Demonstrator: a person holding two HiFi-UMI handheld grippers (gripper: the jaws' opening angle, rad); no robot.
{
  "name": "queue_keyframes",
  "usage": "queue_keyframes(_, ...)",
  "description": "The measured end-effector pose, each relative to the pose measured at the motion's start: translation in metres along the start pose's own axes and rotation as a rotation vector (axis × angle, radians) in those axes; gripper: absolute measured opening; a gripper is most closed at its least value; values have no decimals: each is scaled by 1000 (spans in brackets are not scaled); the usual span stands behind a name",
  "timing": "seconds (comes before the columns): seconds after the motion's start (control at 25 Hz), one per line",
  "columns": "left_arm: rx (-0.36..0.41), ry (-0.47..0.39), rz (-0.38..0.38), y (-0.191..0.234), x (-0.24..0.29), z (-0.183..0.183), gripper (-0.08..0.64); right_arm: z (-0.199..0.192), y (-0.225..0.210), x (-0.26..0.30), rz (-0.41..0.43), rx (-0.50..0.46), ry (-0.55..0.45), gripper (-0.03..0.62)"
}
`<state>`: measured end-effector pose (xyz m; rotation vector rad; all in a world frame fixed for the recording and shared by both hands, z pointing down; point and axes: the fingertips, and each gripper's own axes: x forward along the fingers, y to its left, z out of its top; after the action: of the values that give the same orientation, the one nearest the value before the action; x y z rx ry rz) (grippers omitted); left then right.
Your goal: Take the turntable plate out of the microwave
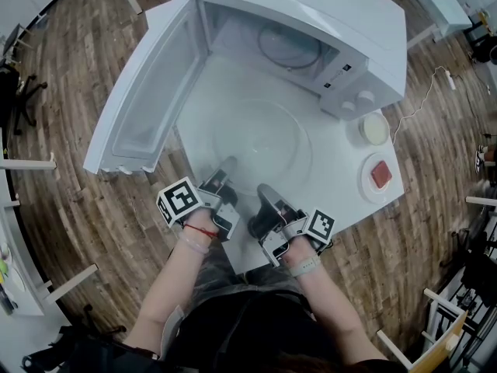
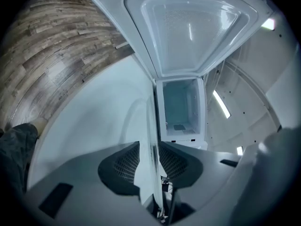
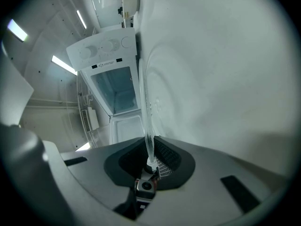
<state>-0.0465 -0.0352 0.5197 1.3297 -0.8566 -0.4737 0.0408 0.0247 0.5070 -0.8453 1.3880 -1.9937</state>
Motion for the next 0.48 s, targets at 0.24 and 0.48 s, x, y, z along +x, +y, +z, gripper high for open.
queue_keyframes(0.24, 85, 44, 117, 6, -21, -16, 117, 2, -4, -1, -16, -2, -4, 49)
queue_keyframes(0.48, 192, 53, 236, 7, -34, -31, 118, 4, -10, 0, -28, -8, -3, 48)
